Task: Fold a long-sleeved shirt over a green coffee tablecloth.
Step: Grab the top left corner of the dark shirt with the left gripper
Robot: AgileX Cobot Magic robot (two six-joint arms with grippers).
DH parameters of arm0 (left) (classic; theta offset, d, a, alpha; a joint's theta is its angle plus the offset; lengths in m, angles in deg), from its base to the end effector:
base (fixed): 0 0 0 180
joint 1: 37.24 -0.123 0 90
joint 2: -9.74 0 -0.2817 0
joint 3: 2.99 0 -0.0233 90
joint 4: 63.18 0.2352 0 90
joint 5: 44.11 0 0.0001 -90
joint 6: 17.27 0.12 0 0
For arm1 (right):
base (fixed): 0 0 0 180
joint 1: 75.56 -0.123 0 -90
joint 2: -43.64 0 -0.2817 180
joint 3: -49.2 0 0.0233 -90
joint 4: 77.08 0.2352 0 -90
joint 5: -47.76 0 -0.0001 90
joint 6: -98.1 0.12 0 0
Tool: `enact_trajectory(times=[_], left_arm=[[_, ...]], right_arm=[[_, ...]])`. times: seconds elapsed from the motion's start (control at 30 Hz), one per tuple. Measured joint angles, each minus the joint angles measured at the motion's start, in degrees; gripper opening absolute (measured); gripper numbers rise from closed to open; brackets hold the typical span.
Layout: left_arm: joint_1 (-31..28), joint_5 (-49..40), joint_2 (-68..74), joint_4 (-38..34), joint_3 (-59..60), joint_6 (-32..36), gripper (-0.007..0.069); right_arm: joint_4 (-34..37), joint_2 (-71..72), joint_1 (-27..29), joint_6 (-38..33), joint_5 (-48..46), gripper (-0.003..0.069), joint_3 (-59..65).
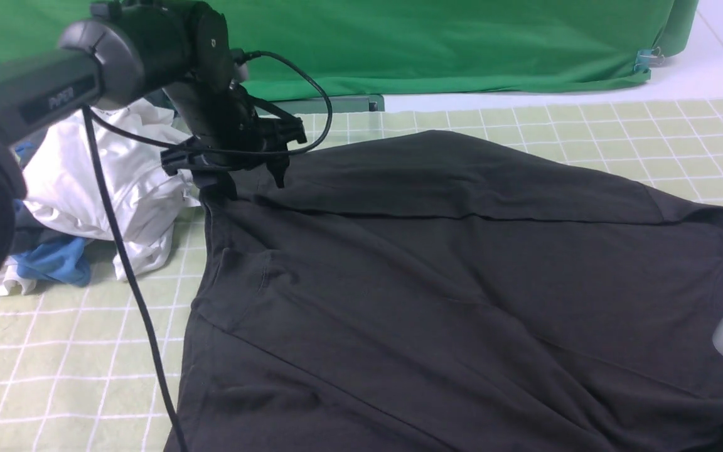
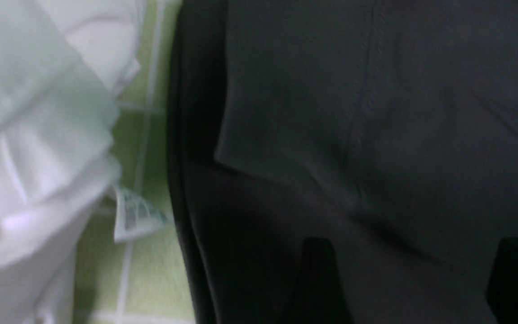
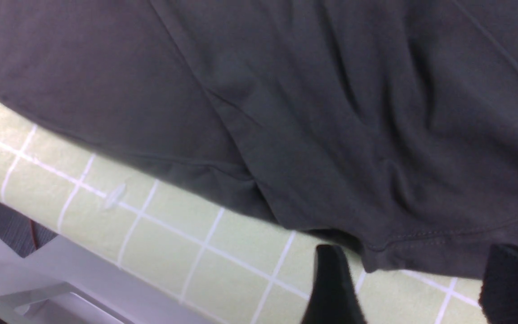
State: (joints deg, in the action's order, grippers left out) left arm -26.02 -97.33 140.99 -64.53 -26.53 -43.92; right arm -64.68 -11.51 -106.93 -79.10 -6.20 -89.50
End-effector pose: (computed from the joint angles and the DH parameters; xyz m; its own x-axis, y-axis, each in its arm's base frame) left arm 0.4468 -0.0909 0.1720 -0.9151 -0.2885 -0.2818 -0.2495 0.9540 -0.1665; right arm 0.1042 0.0880 0.2488 -0.8298 -0.3022 -0.4692 -0.4478 0.8623 0.2366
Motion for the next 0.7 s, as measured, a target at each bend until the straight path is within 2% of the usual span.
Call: enact_trajectory(times=[0.1, 0.33, 0.7], left_arm=[[-2.1, -0.1, 2.1, -0.1, -2.0, -0.8, 0.0541], [-4.9, 0.2, 3.1, -2.6, -2.2, -1.4, 0.0549], [-5.1, 3.2, 4.3, -4.3, -2.3, -0.4, 0.0545]], right_arm=[[0.1, 0.0, 0.0, 0.1, 0.1, 0.0425, 0.0], [0.1, 0.0, 0.0, 0.0, 0.6, 0.0425, 0.0], [0.1, 0.0, 0.0, 0.0, 1.1, 0.0425, 0.0]])
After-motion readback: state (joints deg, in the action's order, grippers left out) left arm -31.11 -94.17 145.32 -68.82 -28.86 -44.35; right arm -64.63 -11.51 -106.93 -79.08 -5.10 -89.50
